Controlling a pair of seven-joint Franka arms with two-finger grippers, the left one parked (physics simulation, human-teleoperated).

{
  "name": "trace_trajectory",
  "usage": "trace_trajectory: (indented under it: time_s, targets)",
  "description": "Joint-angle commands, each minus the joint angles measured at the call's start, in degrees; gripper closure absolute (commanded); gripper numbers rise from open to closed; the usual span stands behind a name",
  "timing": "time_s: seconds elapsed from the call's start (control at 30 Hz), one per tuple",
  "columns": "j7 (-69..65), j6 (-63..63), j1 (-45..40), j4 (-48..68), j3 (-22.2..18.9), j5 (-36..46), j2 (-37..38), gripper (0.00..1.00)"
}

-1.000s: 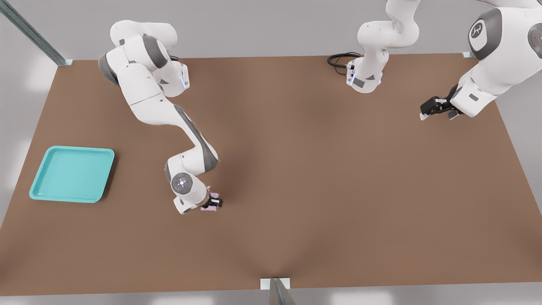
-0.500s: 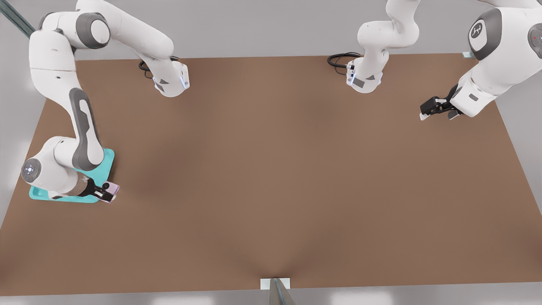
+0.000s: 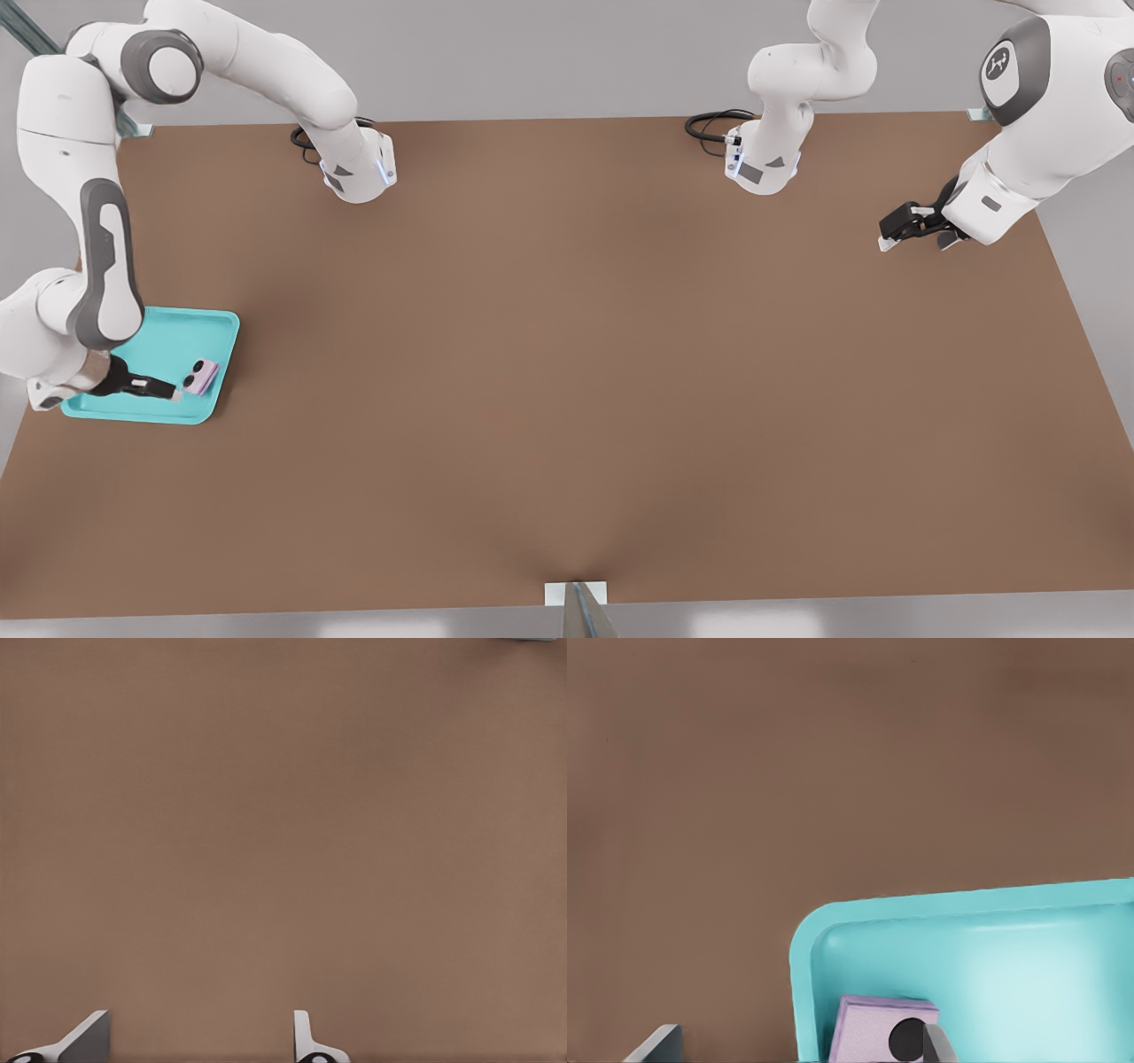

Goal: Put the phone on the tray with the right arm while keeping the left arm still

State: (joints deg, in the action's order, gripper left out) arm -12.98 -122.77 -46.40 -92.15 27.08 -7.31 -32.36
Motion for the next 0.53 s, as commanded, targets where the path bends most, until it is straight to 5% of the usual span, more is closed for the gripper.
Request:
trace_trajectory:
  time_s: [0.0,0.07,0.13,0.17,0.23,0.27,0.4,0.5]
  targets:
    - [-14.71,9.21,0.61,6.98,7.19,-7.0,0.72,0.0]
    - [2.6,15.11,2.89,11.91,18.09,-16.33,0.72,0.0]
    - [8.41,15.81,4.92,12.0,20.83,-16.15,2.91,0.0]
    - [8.15,17.3,12.28,11.91,12.5,-11.86,8.27,0.0]
    - [5.51,24.94,44.26,11.56,-26.26,2.74,19.08,0.0]
    - [5.59,30.75,49.03,11.3,-32.26,5.73,22.69,0.0]
    - [7.72,34.01,55.89,7.52,-37.09,5.91,27.35,0.0]
    - [7.01,33.65,55.63,7.6,-36.66,6.44,25.86,0.0]
